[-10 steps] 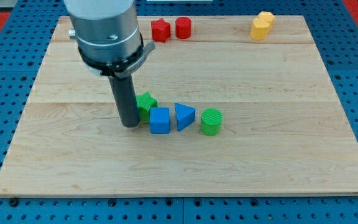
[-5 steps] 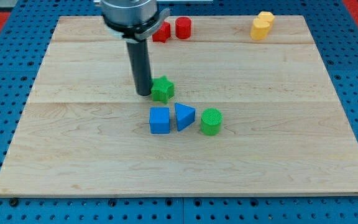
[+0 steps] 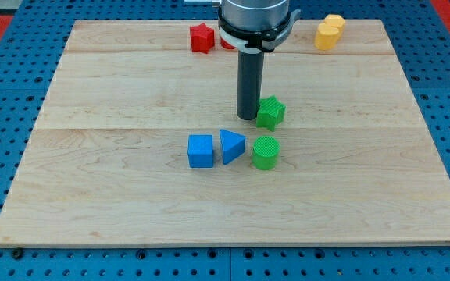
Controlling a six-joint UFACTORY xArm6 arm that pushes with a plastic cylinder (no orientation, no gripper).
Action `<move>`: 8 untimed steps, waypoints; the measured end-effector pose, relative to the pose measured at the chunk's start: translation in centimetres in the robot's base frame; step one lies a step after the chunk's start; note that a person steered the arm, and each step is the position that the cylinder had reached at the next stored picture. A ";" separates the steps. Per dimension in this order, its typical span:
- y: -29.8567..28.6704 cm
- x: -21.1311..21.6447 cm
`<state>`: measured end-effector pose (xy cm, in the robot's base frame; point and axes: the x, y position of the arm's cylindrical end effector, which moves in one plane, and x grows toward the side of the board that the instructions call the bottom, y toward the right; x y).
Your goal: Slide the green star below the yellow blocks
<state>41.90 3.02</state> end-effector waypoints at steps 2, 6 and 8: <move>2.2 0.1; 11.2 0.1; 11.2 4.1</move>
